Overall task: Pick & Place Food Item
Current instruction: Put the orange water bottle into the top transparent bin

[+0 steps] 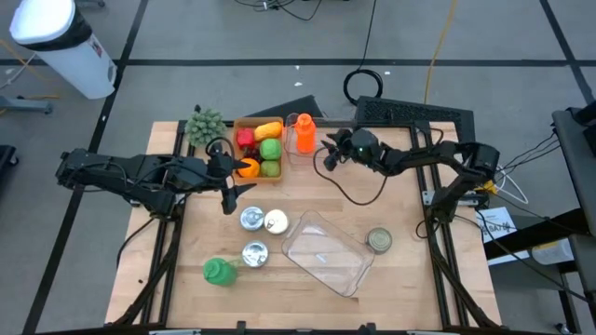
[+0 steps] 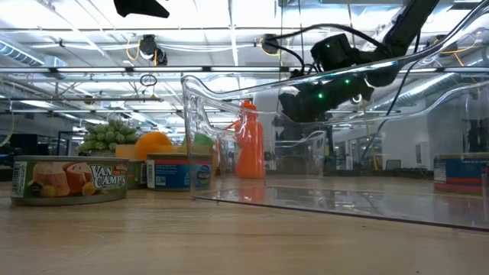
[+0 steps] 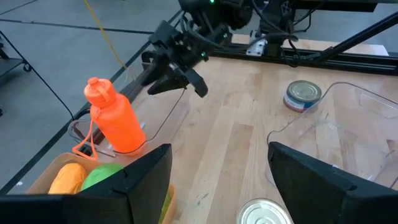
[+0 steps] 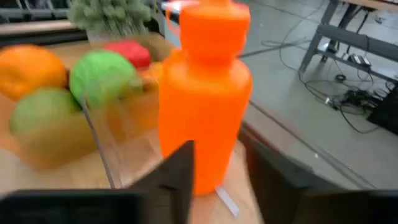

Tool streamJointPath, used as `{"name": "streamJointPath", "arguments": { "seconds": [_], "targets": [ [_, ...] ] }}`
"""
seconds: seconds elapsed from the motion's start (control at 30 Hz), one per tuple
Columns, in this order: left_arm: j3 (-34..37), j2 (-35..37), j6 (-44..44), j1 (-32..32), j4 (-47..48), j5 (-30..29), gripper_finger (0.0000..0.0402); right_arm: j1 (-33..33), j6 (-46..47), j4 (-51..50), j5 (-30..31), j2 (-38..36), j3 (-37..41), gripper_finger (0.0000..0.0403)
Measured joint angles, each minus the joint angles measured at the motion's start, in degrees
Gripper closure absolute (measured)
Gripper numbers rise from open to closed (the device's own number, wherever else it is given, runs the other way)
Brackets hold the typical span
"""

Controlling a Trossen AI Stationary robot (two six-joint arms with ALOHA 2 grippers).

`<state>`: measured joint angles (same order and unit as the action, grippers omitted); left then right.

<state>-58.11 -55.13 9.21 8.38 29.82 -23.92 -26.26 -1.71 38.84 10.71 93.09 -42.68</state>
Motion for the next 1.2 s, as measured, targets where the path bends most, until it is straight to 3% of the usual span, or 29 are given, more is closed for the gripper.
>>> {"name": "streamJointPath", "arguments": {
  "seconds": [0.07, 0.13, 0.7, 1.0, 1.1, 1.2],
  "targets": [
    [0.0, 0.0, 0.0, 0.0, 0.0, 0.0, 0.0117, 0.0, -0.6, 2.2, 0.0, 1.2, 0.0, 0.0361],
    [0.0, 0.0, 0.0, 0.0, 0.0, 0.0, 0.0113, 0.0, -1.4, 4.5, -0.2, 2.3, -0.1, 0.0389],
    [0.0, 0.0, 3.3, 0.0, 0.1, 0.0, 0.0128, -1.5, -0.6, 7.6, -3.5, 10.6, -7.3, 0.0402],
    [0.0, 0.0, 4.3, 0.0, 1.4, 0.1, 0.0113, -2.1, -1.2, 7.3, -3.4, 11.6, -8.5, 0.0398],
    [0.0, 0.0, 6.6, 0.0, 3.3, 2.9, 0.011, -1.6, -1.4, 4.2, -3.3, 8.8, -8.5, 0.0391],
    [0.0, 0.0, 8.6, 0.8, 5.6, 10.6, 0.0113, -0.5, -3.8, -0.1, -3.3, 5.2, -8.5, 0.0376]
  ]
}}
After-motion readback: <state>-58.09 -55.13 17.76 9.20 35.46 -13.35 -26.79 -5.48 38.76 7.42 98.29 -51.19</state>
